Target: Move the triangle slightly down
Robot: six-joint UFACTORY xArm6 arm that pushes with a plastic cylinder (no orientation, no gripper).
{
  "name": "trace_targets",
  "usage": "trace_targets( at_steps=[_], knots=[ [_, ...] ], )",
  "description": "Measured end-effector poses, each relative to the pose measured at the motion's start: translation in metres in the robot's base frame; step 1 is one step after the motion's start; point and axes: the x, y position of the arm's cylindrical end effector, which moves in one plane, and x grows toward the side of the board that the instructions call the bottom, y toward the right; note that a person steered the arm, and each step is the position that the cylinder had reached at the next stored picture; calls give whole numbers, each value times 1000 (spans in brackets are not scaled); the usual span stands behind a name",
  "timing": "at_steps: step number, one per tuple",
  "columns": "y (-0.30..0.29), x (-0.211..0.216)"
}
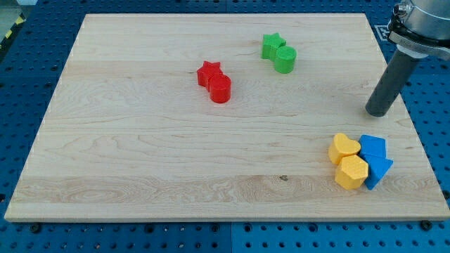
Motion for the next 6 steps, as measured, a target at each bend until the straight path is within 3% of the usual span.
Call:
trace_targets(
  at_steps=[3,6],
  knots=[
    [0,32],
    [0,122]
  ],
)
